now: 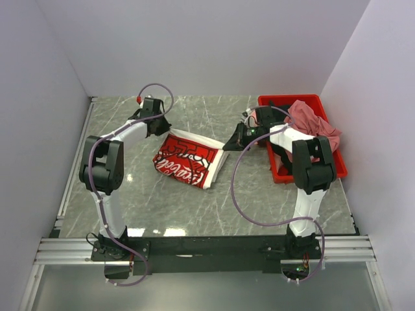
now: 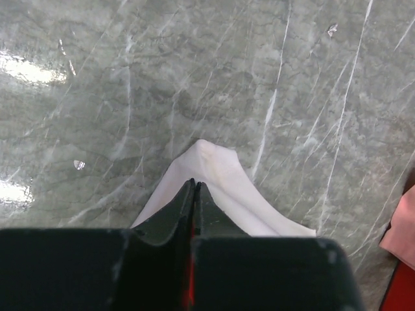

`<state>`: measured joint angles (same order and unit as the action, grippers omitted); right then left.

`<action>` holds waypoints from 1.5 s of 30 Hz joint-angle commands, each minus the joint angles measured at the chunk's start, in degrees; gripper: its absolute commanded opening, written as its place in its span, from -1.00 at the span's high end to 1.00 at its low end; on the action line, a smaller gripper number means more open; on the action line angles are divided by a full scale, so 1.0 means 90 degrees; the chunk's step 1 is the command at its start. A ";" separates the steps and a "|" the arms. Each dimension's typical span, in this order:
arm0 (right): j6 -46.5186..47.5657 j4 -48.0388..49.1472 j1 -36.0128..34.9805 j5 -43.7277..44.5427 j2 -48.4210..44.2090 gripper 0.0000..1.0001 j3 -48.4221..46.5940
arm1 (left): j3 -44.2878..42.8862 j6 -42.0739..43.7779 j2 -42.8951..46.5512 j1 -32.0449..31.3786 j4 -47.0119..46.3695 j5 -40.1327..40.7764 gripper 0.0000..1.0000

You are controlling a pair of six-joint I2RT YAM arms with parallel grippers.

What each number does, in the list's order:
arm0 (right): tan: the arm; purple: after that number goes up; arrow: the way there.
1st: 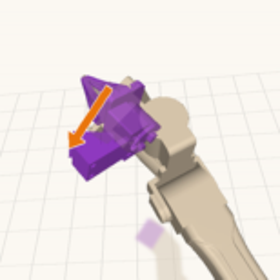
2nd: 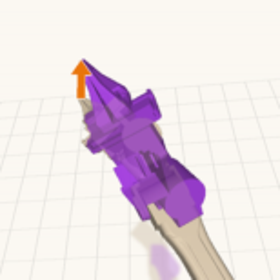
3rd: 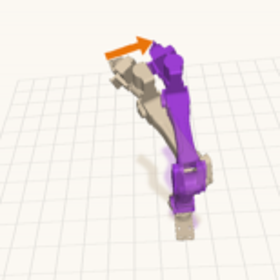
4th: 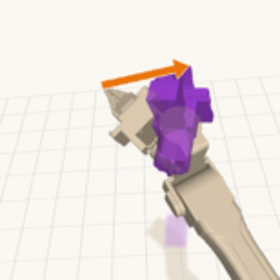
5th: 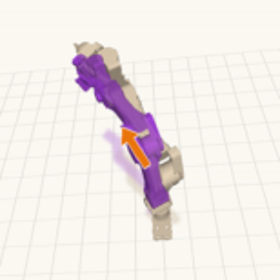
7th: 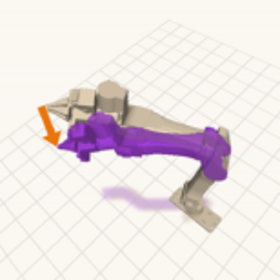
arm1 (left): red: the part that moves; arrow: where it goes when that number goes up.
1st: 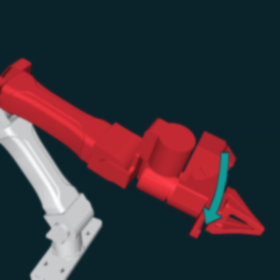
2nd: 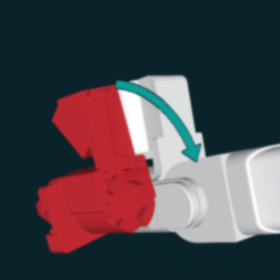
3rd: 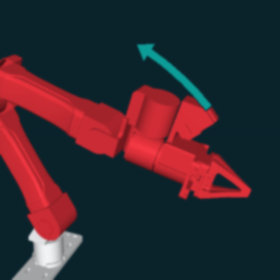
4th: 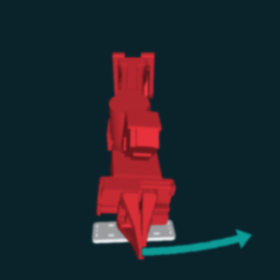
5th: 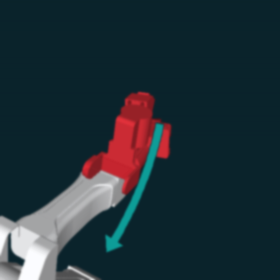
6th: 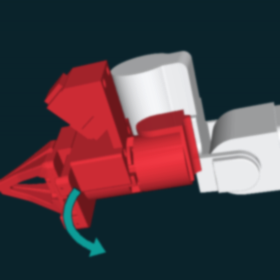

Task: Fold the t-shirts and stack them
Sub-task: Fold the tshirt

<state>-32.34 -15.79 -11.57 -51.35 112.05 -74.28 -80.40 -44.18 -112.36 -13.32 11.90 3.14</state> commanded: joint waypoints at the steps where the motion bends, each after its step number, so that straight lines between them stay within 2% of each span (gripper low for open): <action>1: -0.0021 0.0008 0.0143 0.0168 0.0109 0.59 -0.0232 | -0.0373 0.0192 0.0003 0.0084 -0.0024 0.0013 0.85; 2: 0.0038 -0.0119 0.0163 0.0304 0.0118 0.50 -0.0330 | -0.0383 0.0212 0.0061 0.0084 -0.0004 -0.0016 0.50; 3: 0.0135 -0.0236 0.0153 0.0383 0.0099 0.40 -0.0427 | -0.0383 0.0299 0.0101 0.0074 -0.0033 -0.0065 0.24; 4: 0.0165 -0.0383 0.0163 0.0422 0.0060 -0.11 -0.0573 | -0.0383 0.0377 0.0140 0.0084 -0.0072 -0.0162 -0.02; 5: 0.0175 -0.0413 0.0153 0.0452 0.0021 -0.26 -0.0604 | -0.0383 0.0455 0.0227 0.0084 -0.0092 -0.0289 -0.32; 6: 0.0175 -0.0413 0.0163 0.0423 -0.0095 -0.36 -0.0623 | -0.0383 0.0495 0.0267 0.0084 -0.0082 -0.0396 -0.92; 7: 0.0146 -0.0365 0.0144 0.0423 -0.0174 -0.45 -0.0604 | -0.0364 0.0534 0.0306 0.0074 -0.0082 -0.0465 -0.99; 13: 0.0185 -0.0403 -0.0042 0.0655 -0.0896 -0.54 -0.0341 | 0.0182 0.0573 0.1067 0.0025 -0.0140 -0.0505 -0.99; 18: 0.0127 -0.0326 -0.0754 0.1008 -0.1278 -0.54 -0.0136 | 0.0934 0.0466 0.1956 -0.0121 -0.0297 -0.0622 -0.99; 21: -0.0049 -0.0151 -0.1339 0.1408 -0.1142 -0.56 -0.0300 | 0.1442 0.0349 0.2307 -0.0238 -0.0453 -0.0690 -0.99; 26: -0.0644 0.0397 -0.1829 0.1603 -0.0489 -0.55 -0.0613 | 0.2174 0.0271 0.2543 -0.0297 -0.0746 -0.0924 -0.99; 33: -0.0548 -0.0139 -0.1859 0.2540 -0.0145 -0.56 -0.0780 | 0.3102 0.0076 0.2533 -0.0307 -0.1175 -0.1471 -0.99; 41: -0.0411 -0.0384 -0.1556 0.3098 0.0099 -0.55 -0.0409 | 0.3962 -0.0120 0.2757 -0.0307 -0.1448 -0.1403 -0.99; 45: -0.0323 -0.0491 -0.1400 0.3235 0.0265 -0.55 -0.0370 | 0.4041 -0.0120 0.2845 -0.0317 -0.1352 -0.1413 -0.99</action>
<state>-36.53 -19.09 -25.32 -25.21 113.56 -78.28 -44.84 -44.66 -89.34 -15.99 0.84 -8.51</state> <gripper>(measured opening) 0.776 0.995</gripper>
